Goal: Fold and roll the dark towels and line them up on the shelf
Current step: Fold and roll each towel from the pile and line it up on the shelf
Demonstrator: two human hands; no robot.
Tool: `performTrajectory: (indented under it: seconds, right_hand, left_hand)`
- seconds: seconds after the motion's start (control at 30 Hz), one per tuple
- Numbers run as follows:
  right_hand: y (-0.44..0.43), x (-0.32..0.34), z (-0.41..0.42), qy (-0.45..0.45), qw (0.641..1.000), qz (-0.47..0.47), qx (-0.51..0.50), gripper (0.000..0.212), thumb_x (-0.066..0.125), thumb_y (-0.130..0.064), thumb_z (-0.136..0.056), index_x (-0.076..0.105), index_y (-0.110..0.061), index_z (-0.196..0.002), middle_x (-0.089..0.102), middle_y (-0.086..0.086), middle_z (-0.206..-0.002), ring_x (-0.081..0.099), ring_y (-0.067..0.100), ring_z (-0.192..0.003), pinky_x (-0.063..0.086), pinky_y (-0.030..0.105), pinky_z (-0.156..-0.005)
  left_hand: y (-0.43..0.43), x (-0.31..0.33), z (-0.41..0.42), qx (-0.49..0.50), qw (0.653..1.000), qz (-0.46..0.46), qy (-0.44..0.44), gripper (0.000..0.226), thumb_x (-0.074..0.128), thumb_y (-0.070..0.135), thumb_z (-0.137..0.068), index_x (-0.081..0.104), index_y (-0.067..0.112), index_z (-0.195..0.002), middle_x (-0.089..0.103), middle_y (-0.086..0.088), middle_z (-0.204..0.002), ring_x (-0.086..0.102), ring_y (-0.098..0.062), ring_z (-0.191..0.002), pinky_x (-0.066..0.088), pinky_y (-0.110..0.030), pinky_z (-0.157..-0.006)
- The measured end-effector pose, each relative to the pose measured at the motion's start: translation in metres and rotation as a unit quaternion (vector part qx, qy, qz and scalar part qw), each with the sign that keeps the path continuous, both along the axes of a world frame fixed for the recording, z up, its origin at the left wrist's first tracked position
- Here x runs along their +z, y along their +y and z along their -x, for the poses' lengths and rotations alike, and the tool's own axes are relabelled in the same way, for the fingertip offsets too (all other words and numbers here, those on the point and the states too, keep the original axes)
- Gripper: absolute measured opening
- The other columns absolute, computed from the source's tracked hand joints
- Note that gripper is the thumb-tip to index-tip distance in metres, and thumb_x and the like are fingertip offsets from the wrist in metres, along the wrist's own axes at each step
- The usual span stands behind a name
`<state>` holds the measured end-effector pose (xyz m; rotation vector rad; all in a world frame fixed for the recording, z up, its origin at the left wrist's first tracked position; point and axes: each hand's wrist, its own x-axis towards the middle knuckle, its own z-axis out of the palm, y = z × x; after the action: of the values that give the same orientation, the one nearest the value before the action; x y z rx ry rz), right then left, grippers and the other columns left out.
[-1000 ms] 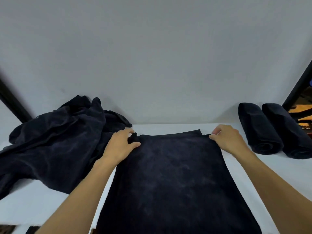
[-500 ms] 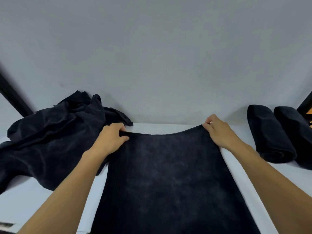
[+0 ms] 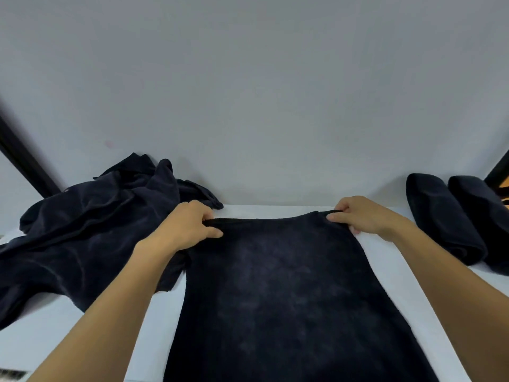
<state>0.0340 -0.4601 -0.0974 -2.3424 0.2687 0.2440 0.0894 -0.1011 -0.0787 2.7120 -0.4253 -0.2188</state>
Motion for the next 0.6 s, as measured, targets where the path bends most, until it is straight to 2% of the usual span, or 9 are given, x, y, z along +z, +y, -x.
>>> performTrajectory:
  seconds: [0.07, 0.13, 0.17, 0.23, 0.3, 0.4, 0.5, 0.6]
  right_hand:
    - [-0.004, 0.012, 0.006, -0.039, 0.994, -0.102, -0.031, 0.015, 0.066, -0.023, -0.089, 0.065, -0.011, -0.098, 0.070, 0.007, -0.089, 0.064, 0.017, -0.078, 0.054, 0.029, -0.068]
    - [-0.007, 0.034, 0.013, -0.104, 0.982, -0.152, -0.051, 0.010, 0.065, -0.020, -0.091, 0.066, -0.015, -0.099, 0.073, 0.003, -0.086, 0.067, 0.014, -0.079, 0.056, 0.024, -0.065]
    - [-0.008, 0.048, 0.016, -0.145, 0.974, -0.164, -0.059, 0.009, 0.065, -0.020, -0.091, 0.067, -0.016, -0.099, 0.074, 0.002, -0.086, 0.068, 0.011, -0.078, 0.055, 0.021, -0.063]
    - [-0.009, 0.083, 0.022, -0.234, 0.950, -0.190, -0.076, 0.007, 0.065, -0.022, -0.091, 0.068, -0.019, -0.097, 0.075, -0.003, -0.085, 0.068, 0.009, -0.078, 0.053, 0.022, -0.065]
    - [-0.008, 0.119, 0.028, -0.313, 0.922, -0.208, -0.090, 0.005, 0.065, -0.022, -0.091, 0.069, -0.021, -0.095, 0.073, -0.006, -0.082, 0.067, 0.007, -0.076, 0.053, 0.026, -0.068]
    - [-0.005, 0.164, 0.038, -0.379, 0.903, -0.182, -0.090, 0.004, 0.066, -0.020, -0.091, 0.068, -0.023, -0.090, 0.072, -0.008, -0.079, 0.066, 0.007, -0.074, 0.052, 0.029, -0.069]
    - [-0.005, 0.200, 0.045, -0.427, 0.883, -0.169, -0.092, 0.007, 0.064, -0.020, -0.092, 0.066, -0.026, -0.089, 0.071, -0.010, -0.078, 0.065, 0.007, -0.076, 0.053, 0.028, -0.069]
    - [-0.010, 0.223, 0.051, -0.467, 0.864, -0.148, -0.112, 0.009, 0.065, -0.024, -0.091, 0.065, -0.033, -0.088, 0.069, -0.018, -0.076, 0.063, -0.001, -0.073, 0.048, 0.024, -0.066]
  left_hand:
    - [0.008, 0.023, 0.006, -0.015, 0.999, 0.031, 0.006, 0.022, 0.077, 0.036, -0.080, 0.063, 0.020, -0.073, 0.065, 0.003, -0.080, 0.061, -0.013, -0.083, 0.045, -0.027, -0.072]
    - [0.018, 0.050, 0.010, -0.018, 0.997, 0.078, 0.016, 0.015, 0.076, 0.031, -0.082, 0.068, 0.019, -0.079, 0.071, 0.004, -0.089, 0.063, -0.010, -0.093, 0.047, -0.031, -0.087]
    - [0.023, 0.065, 0.012, -0.016, 0.993, 0.116, 0.016, 0.012, 0.076, 0.028, -0.083, 0.071, 0.017, -0.081, 0.073, 0.004, -0.089, 0.065, -0.008, -0.093, 0.047, -0.030, -0.088]
    - [0.030, 0.094, 0.015, 0.001, 0.975, 0.221, -0.010, 0.009, 0.075, 0.024, -0.084, 0.074, 0.016, -0.083, 0.075, 0.004, -0.084, 0.069, -0.005, -0.080, 0.052, -0.025, -0.076]
    - [0.034, 0.119, 0.017, 0.019, 0.951, 0.306, -0.040, 0.004, 0.075, 0.019, -0.084, 0.075, 0.015, -0.084, 0.076, -0.001, -0.083, 0.069, -0.009, -0.069, 0.056, -0.023, -0.064]
    - [0.034, 0.149, 0.015, 0.022, 0.939, 0.335, -0.071, 0.003, 0.076, 0.013, -0.081, 0.077, 0.014, -0.084, 0.075, -0.007, -0.081, 0.063, -0.016, -0.069, 0.048, -0.030, -0.063]
    - [0.031, 0.176, 0.013, 0.014, 0.919, 0.373, -0.127, 0.009, 0.081, 0.014, -0.076, 0.076, 0.011, -0.083, 0.074, -0.005, -0.077, 0.059, -0.011, -0.069, 0.042, -0.022, -0.059]
    - [0.026, 0.200, 0.013, 0.006, 0.892, 0.411, -0.187, 0.012, 0.083, 0.014, -0.073, 0.073, 0.011, -0.075, 0.069, 0.009, -0.059, 0.056, 0.001, -0.049, 0.041, -0.010, -0.048]
